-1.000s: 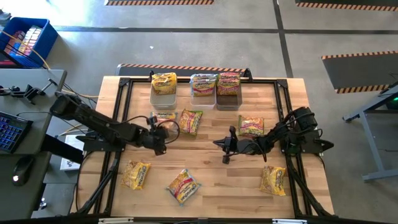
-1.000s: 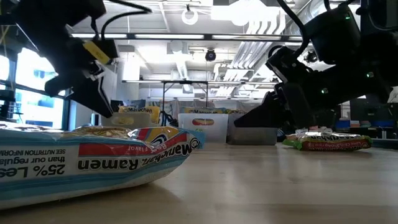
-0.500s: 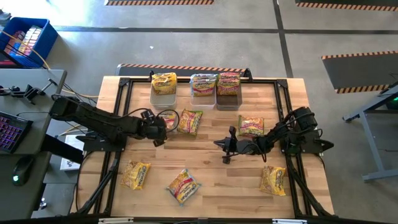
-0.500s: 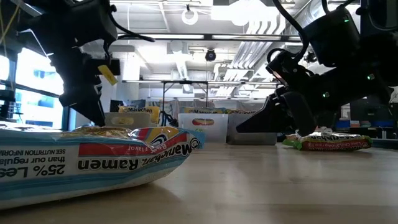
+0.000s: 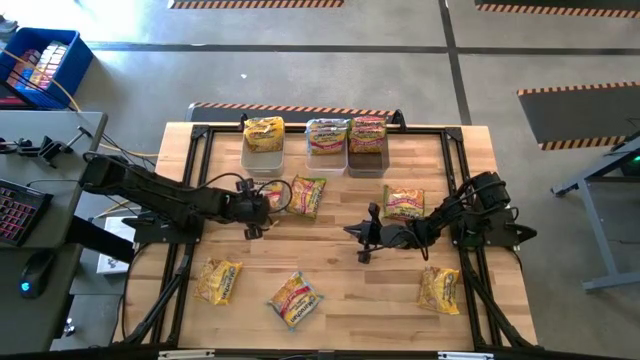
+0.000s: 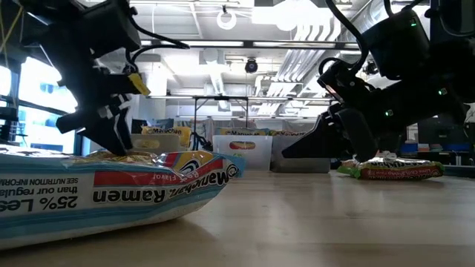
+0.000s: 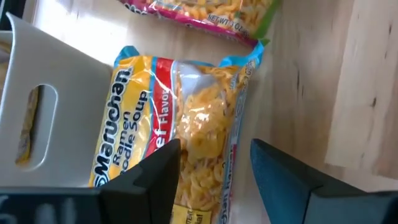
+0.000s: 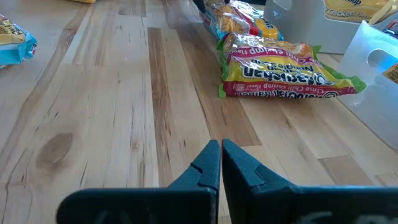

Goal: Sort Maruchan noodles
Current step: Put the top blue noodle pack into the transparent white bin

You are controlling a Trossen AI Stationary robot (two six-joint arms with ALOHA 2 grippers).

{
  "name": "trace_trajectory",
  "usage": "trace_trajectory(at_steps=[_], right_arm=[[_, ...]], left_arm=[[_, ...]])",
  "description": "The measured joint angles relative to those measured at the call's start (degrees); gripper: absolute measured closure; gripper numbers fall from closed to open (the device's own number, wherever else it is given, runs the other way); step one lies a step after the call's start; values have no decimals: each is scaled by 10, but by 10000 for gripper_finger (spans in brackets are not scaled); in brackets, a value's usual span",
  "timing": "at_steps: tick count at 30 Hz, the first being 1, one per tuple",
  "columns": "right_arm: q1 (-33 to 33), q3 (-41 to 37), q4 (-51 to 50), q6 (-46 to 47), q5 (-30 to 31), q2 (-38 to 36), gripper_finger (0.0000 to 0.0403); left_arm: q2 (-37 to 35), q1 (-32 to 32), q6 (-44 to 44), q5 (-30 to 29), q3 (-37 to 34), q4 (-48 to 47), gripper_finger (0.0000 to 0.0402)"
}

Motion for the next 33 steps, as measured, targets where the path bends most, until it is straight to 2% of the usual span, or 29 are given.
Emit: trace_trajectory(at_steps=[4, 12, 19, 21, 25, 28, 33], right_arm=[[0, 0, 0, 0, 0, 0, 402], [0, 0, 0, 0, 0, 0, 402], [0, 0, 0, 0, 0, 0, 402], [0, 0, 0, 1, 0, 0, 402], [0, 0, 0, 12, -25, 0, 402], [0, 0, 0, 32, -75, 0, 402], [-10, 22, -4, 102, -95, 0, 398]], left_arm=[[3, -1, 8, -18, -1, 4, 233], [42, 3, 46, -18, 1, 30, 335], [66, -18, 74, -38, 13, 38, 381], [66, -33, 75, -17, 21, 27, 396], [65, -70, 61, 46, 35, 25, 401], [65, -106, 35, 41, 36, 26, 401], [78, -160, -9, 13, 36, 44, 401]])
